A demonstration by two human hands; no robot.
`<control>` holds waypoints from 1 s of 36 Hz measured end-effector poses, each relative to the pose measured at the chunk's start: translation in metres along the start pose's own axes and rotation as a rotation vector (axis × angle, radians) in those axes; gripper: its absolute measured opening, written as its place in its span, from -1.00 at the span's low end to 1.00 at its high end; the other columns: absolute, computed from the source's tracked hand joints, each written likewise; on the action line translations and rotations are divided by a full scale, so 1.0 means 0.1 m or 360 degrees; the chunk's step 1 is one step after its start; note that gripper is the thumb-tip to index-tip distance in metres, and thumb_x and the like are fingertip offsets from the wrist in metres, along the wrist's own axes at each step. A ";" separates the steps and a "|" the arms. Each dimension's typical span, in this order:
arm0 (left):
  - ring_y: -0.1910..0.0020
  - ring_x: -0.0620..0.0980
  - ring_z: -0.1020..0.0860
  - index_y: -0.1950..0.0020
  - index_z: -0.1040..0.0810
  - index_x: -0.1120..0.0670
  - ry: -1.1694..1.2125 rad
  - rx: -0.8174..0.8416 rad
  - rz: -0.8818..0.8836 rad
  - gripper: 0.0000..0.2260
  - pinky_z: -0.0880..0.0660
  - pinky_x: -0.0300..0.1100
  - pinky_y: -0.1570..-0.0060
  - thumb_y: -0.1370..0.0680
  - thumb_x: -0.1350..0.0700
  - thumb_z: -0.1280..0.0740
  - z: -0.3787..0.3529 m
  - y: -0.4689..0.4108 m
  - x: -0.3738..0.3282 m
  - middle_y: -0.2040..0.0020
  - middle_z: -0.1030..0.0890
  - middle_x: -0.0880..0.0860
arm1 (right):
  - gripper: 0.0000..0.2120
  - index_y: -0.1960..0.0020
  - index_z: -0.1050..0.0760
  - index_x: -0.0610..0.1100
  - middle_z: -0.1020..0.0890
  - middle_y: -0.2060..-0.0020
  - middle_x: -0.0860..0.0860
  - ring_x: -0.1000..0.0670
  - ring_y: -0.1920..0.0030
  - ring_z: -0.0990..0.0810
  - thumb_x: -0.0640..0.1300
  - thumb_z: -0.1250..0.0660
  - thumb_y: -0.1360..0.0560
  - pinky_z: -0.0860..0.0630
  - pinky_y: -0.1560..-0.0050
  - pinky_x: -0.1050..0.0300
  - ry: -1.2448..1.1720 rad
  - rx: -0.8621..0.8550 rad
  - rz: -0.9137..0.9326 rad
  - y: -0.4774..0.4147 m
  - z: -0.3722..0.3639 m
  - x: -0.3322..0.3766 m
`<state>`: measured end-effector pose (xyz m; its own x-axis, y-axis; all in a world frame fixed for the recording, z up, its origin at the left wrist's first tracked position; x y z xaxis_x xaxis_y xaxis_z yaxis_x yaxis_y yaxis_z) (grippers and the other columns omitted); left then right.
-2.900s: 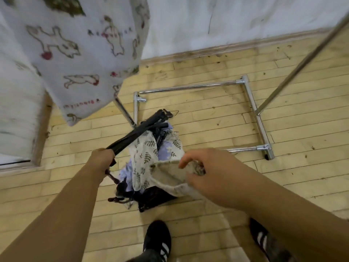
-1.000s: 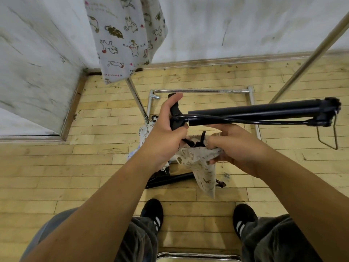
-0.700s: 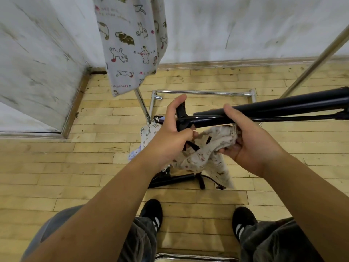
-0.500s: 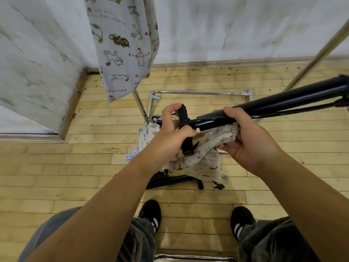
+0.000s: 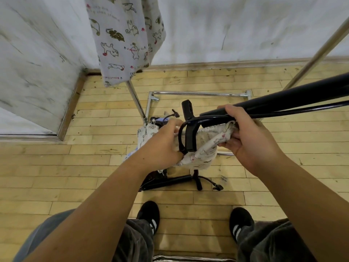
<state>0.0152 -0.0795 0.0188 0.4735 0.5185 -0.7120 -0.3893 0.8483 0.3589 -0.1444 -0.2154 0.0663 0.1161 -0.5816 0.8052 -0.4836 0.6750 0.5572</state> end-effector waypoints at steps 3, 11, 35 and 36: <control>-0.06 -0.11 -0.59 -0.58 -0.14 -0.13 0.0042 0.0151 -0.0045 -0.17 -0.56 -0.29 0.15 -0.47 0.23 -0.53 0.00 0.01 -0.01 -0.29 -0.49 -0.04 | -0.73 -0.24 -0.64 -0.09 -0.76 -0.03 -0.07 -0.04 0.00 -0.76 -0.05 -0.41 -0.57 -0.63 0.00 0.01 0.0056 0.0100 0.0025 -0.01 0.01 0.01; -0.30 0.06 -0.54 -0.55 -0.09 -0.21 0.0023 0.0267 0.0069 -0.13 -0.65 0.07 0.07 -0.41 0.15 -0.51 0.05 0.02 0.11 -0.48 -0.34 -0.01 | -0.73 -0.15 -0.68 -0.08 -0.70 -0.16 -0.13 -0.01 0.00 -0.71 -0.29 -0.27 -0.58 -0.62 -0.22 -0.08 0.0454 0.0424 0.0074 0.02 0.07 0.00; -0.12 -0.07 -0.55 -0.59 -0.24 -0.15 -0.0416 0.0302 0.0161 -0.28 -0.52 -0.23 0.18 -0.52 0.19 -0.45 -0.01 0.02 -0.03 -0.49 -0.42 0.01 | -0.58 -0.22 -0.57 0.33 -0.63 -0.03 0.27 0.22 -0.08 -0.57 0.04 -0.54 -0.42 -0.52 -0.05 0.27 0.1670 0.0558 0.0294 -0.09 0.41 -0.20; -0.10 -0.08 -0.51 -0.55 -0.34 -0.10 -0.0475 0.0249 0.0160 -0.39 -0.46 -0.26 0.17 -0.54 0.18 -0.42 0.00 0.01 -0.02 -0.44 -0.47 0.01 | -0.58 -0.22 -0.57 0.33 -0.63 -0.02 0.28 0.25 -0.08 -0.57 0.04 -0.55 -0.42 -0.51 -0.04 0.32 0.1652 0.0565 0.0323 -0.09 0.41 -0.20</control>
<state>0.0136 -0.0796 0.0203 0.6581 0.5892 -0.4687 -0.3310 0.7855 0.5229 -0.1780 -0.2291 0.0369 0.5951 0.2985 0.7462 -0.7773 0.4499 0.4399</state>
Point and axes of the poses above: each hand's wrist, its own y-axis away from the middle knuckle, its own z-axis out of the back of the hand, x = y × z, the point moved 1 cm from there along -y, towards the middle knuckle
